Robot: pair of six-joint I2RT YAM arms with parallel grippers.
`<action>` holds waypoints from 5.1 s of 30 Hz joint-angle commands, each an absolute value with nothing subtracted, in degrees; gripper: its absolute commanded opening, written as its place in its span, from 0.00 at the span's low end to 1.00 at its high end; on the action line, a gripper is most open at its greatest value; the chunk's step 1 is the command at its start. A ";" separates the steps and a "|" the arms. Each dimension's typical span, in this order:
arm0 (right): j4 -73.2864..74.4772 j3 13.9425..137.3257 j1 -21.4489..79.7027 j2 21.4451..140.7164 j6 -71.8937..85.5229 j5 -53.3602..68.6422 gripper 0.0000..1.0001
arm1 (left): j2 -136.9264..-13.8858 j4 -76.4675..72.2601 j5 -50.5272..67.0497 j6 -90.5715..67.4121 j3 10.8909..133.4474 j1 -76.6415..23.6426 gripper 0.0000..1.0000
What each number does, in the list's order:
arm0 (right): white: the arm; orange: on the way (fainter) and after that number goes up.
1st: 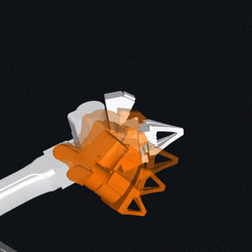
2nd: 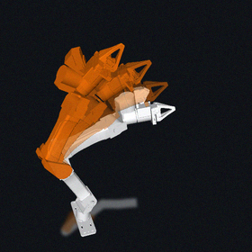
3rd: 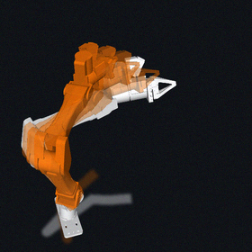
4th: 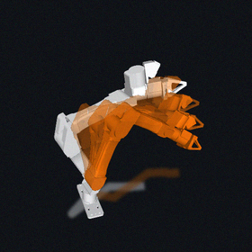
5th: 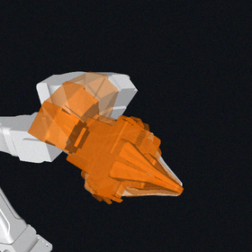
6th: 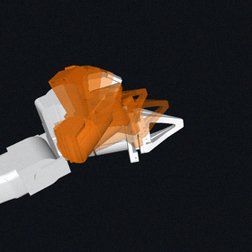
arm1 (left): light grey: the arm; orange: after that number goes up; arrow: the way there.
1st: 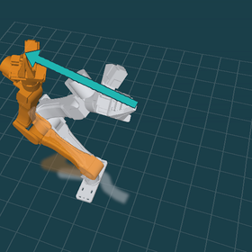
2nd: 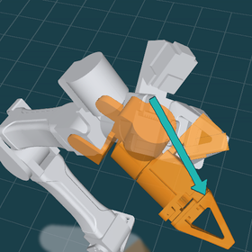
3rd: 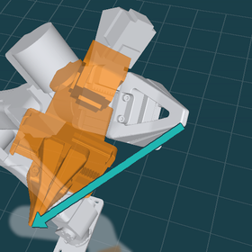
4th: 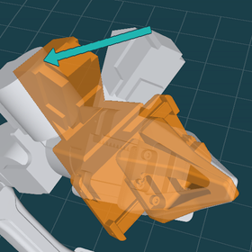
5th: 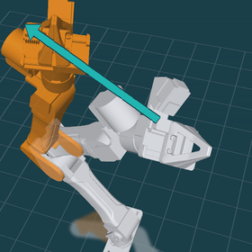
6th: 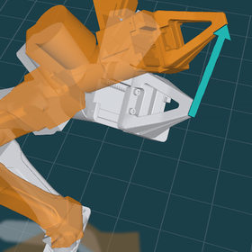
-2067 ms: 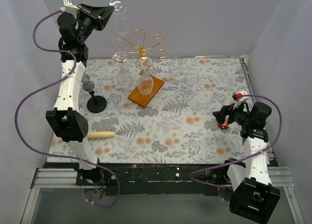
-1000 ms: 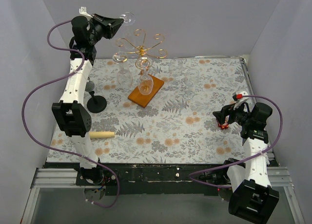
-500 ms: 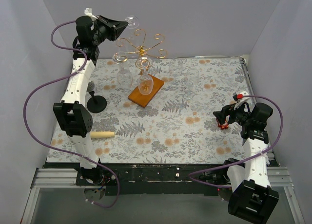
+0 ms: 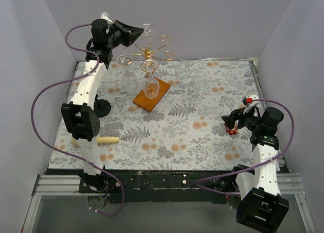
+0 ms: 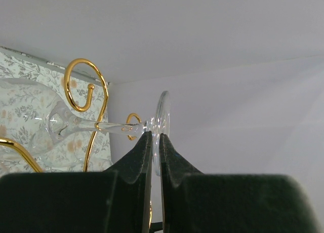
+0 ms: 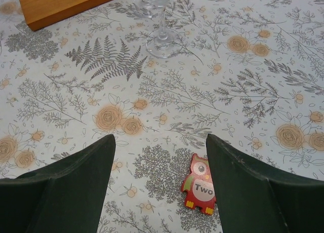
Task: Place the wine glass upside down on the wine glass rack
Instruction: Turn the wine glass upside down at the wine rack.
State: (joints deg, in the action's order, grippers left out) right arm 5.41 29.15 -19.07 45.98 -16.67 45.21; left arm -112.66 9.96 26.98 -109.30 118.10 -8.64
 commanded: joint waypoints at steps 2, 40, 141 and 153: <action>3.16 29.36 -19.34 44.91 -16.61 46.41 0.80 | -112.15 7.21 25.93 -109.16 122.60 -9.58 0.00; 3.08 29.27 -19.60 44.21 -16.70 46.49 0.80 | -117.51 8.53 18.55 -109.51 128.59 -9.05 0.00; 1.49 28.21 -20.74 42.36 -16.26 46.85 0.80 | -103.19 7.47 19.86 -107.58 113.20 -5.28 0.27; 1.32 27.77 -21.01 42.01 -16.43 47.11 0.80 | -92.30 4.49 22.32 -104.33 104.87 -1.94 0.44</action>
State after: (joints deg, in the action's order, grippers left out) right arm 4.05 28.27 -20.62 42.57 -16.51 45.67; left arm -100.16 6.83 20.91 -106.69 107.72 -3.57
